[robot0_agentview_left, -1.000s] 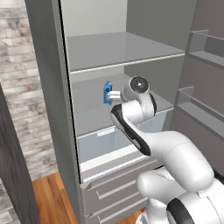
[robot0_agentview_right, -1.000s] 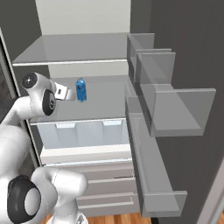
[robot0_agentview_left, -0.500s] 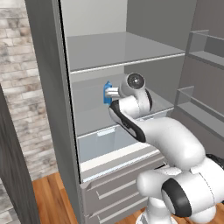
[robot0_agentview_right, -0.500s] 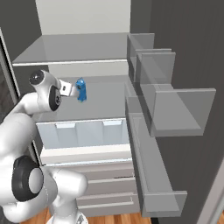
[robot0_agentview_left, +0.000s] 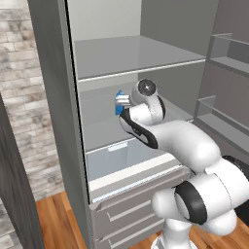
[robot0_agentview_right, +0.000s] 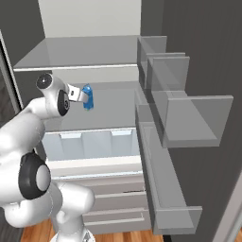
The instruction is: Take a sugar cube from the saucer and place it inside the coffee. Then, grab milk from the fridge and place it next to the coffee on the counter to sweeten the coffee.
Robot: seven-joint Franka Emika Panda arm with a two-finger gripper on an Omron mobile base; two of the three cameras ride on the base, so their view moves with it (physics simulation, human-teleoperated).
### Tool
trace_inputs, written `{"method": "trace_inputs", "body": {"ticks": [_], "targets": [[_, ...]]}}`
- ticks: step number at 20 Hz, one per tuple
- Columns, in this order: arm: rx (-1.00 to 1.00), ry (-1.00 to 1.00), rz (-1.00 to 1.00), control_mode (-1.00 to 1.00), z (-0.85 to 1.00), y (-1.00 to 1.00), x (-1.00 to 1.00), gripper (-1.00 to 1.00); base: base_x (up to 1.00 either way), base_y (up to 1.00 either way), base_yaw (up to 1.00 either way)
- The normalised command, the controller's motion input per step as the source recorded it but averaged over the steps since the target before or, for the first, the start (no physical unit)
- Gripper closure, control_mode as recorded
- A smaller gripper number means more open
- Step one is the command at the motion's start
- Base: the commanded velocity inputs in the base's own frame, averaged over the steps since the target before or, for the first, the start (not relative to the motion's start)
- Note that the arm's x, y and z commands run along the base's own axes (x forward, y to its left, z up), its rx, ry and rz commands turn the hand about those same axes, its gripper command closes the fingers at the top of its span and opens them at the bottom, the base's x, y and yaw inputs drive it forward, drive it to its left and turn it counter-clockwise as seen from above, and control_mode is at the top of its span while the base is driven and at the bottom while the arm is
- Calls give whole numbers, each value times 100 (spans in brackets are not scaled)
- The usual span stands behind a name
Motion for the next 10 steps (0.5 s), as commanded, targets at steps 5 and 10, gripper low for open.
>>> {"method": "trace_inputs", "body": {"ticks": [5, 10], "targets": [[0, 0, 0, -100, -15, 8, 14, -100, 0, 0, 0], [0, 0, 0, -100, -16, 13, 26, -100, 0, 0, 0]]}}
